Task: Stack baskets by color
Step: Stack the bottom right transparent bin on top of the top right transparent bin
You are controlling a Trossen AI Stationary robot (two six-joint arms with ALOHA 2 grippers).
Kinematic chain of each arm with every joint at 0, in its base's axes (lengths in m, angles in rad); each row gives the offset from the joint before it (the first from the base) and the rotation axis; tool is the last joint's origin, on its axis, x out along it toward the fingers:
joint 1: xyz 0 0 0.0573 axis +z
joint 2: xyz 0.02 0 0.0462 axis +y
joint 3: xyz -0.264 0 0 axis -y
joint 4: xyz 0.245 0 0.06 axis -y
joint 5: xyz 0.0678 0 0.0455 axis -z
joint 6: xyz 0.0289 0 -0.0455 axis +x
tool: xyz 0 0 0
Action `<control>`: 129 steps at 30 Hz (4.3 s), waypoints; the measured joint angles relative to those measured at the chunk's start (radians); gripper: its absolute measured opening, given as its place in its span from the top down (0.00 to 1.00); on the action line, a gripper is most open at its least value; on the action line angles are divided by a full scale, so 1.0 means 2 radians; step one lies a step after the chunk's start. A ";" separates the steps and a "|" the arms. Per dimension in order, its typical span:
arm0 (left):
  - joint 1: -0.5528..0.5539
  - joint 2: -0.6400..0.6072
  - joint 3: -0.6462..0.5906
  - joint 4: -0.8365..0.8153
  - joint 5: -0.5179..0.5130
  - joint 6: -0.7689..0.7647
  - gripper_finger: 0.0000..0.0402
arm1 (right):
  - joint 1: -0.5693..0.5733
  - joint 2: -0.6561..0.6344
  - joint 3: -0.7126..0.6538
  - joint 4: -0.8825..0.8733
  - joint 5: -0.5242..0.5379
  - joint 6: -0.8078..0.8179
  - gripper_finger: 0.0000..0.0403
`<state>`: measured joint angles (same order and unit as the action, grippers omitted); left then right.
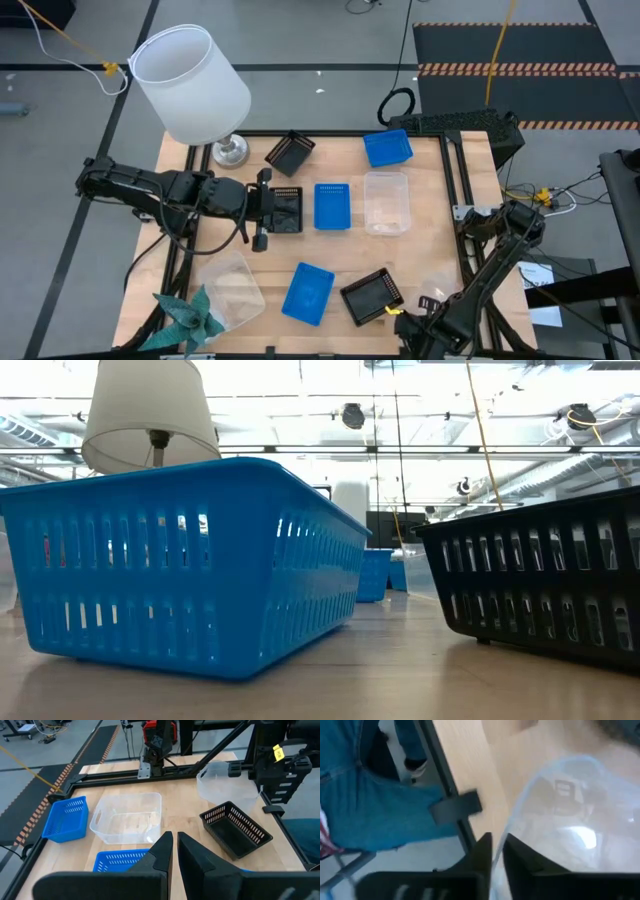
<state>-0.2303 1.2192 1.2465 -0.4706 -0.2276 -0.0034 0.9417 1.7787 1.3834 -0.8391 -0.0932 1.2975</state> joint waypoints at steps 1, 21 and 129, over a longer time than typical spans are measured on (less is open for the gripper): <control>0.000 0.000 0.000 0.000 0.000 0.000 0.92 | 0.000 -0.001 0.000 0.000 -0.008 -0.001 0.98; 0.000 0.000 0.000 0.000 0.000 0.000 0.92 | 0.001 -0.028 0.044 -0.106 -0.053 -0.061 1.00; -0.006 0.035 0.000 0.010 -0.001 0.016 0.92 | -0.302 -0.152 -0.066 -0.202 0.253 -0.485 1.00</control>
<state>-0.2417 1.2900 1.2457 -0.4511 -0.2291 0.0288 0.3376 1.4754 1.2509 -1.2426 0.4129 0.3285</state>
